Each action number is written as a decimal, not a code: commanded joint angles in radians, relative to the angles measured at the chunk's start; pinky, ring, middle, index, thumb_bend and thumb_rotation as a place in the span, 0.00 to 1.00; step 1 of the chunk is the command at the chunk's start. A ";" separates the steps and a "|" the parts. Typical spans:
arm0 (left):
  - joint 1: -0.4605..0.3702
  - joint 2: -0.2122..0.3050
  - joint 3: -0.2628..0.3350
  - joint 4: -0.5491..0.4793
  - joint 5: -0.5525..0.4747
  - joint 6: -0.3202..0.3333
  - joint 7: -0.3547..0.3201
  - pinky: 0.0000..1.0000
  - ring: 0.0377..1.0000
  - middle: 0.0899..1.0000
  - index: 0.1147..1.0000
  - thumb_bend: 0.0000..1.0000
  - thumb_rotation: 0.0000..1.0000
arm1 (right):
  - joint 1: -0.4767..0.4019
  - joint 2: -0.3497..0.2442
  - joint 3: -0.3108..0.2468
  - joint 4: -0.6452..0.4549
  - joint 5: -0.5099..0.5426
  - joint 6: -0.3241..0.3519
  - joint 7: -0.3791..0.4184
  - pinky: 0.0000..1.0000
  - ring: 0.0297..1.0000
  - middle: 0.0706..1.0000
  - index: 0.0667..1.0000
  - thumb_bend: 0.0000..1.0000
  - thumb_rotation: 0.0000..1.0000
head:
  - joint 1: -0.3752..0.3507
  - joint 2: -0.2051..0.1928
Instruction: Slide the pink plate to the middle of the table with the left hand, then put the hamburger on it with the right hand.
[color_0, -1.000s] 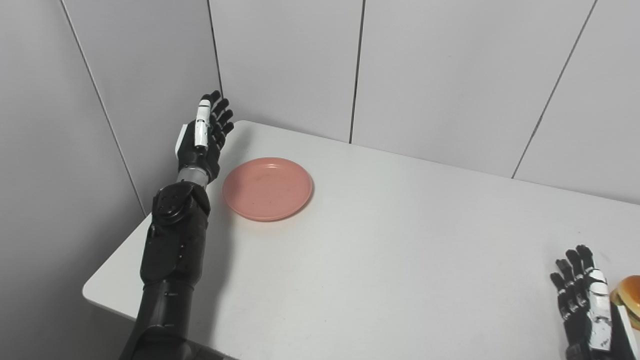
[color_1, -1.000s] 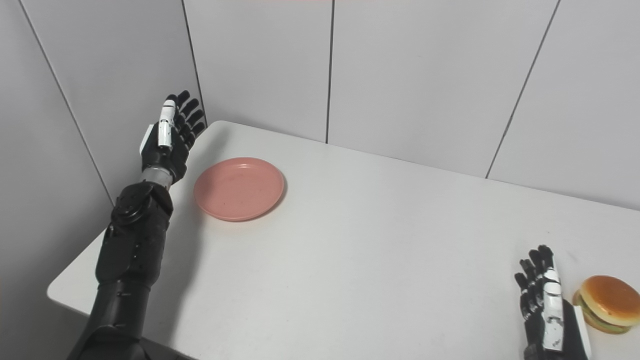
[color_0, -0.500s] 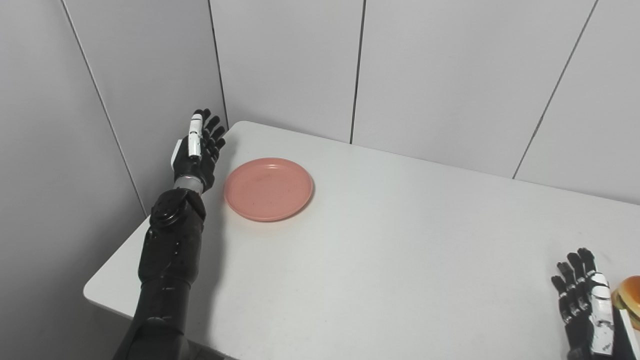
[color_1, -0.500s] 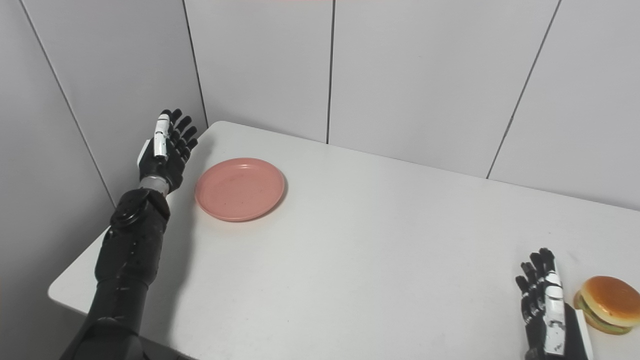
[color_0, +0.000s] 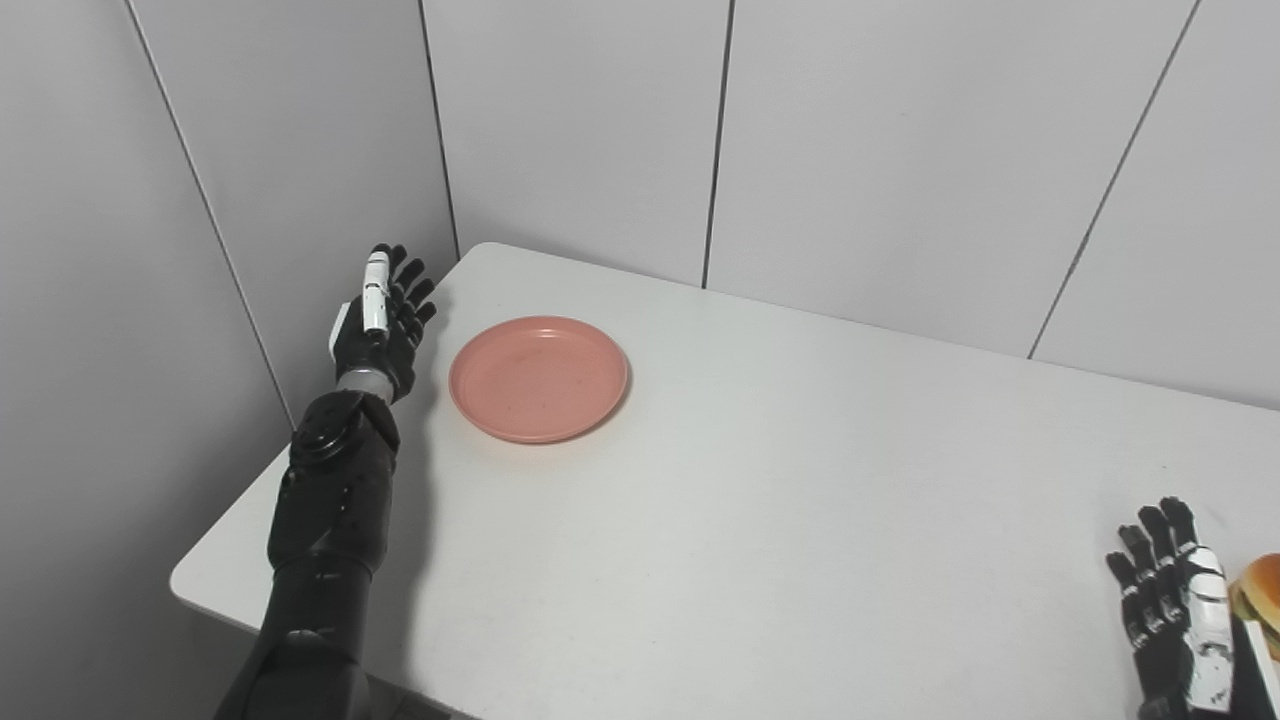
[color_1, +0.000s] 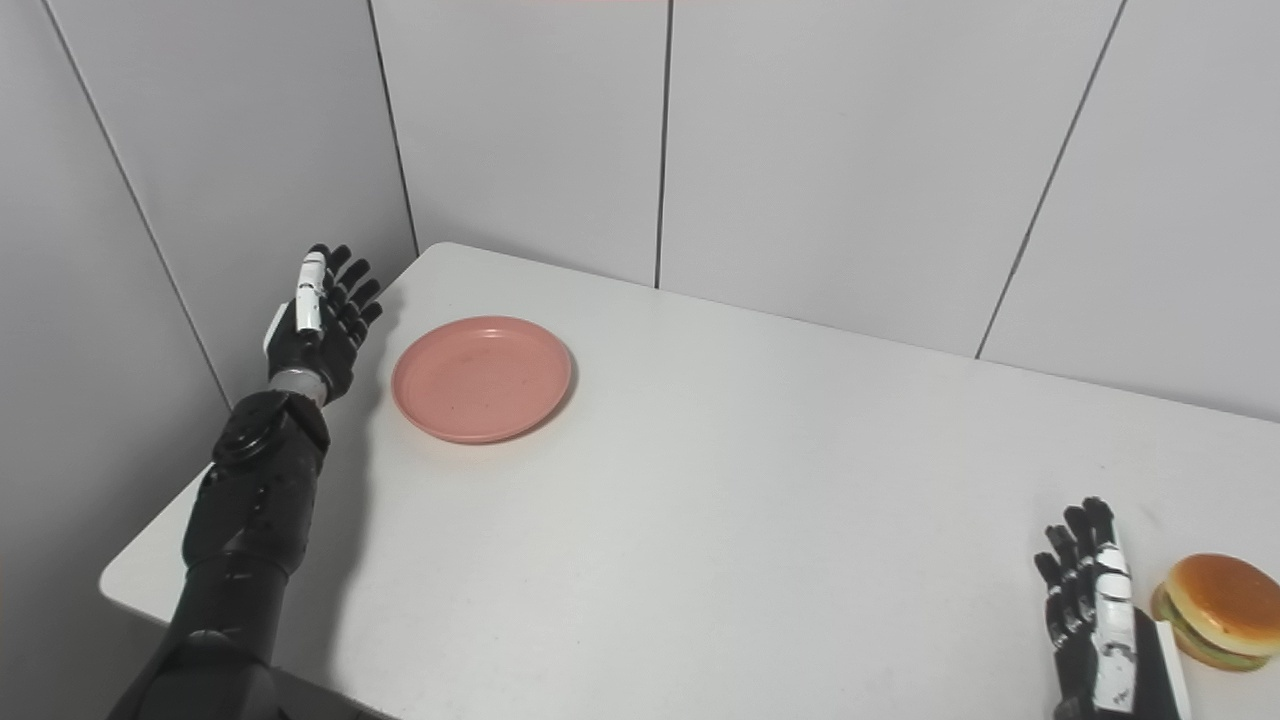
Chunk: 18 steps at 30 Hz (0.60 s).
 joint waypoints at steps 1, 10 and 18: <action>-0.040 0.038 -0.005 -0.003 0.002 -0.050 -0.009 0.96 0.94 0.93 0.91 0.35 1.00 | 0.017 -0.005 -0.001 0.006 0.011 0.013 0.011 1.00 1.00 1.00 1.00 0.17 1.00 | 0.001 0.002; -0.031 0.047 -0.028 0.086 0.002 -0.087 -0.044 0.95 0.93 0.93 0.90 0.37 1.00 | 0.018 -0.008 0.001 0.004 0.004 0.016 0.007 1.00 1.00 1.00 1.00 0.17 1.00 | 0.001 0.005; -0.031 0.039 -0.053 0.144 0.009 -0.100 -0.040 0.94 0.92 0.92 0.91 0.37 1.00 | 0.020 -0.006 0.001 -0.001 0.000 0.013 0.003 1.00 1.00 1.00 1.00 0.18 1.00 | -0.006 0.013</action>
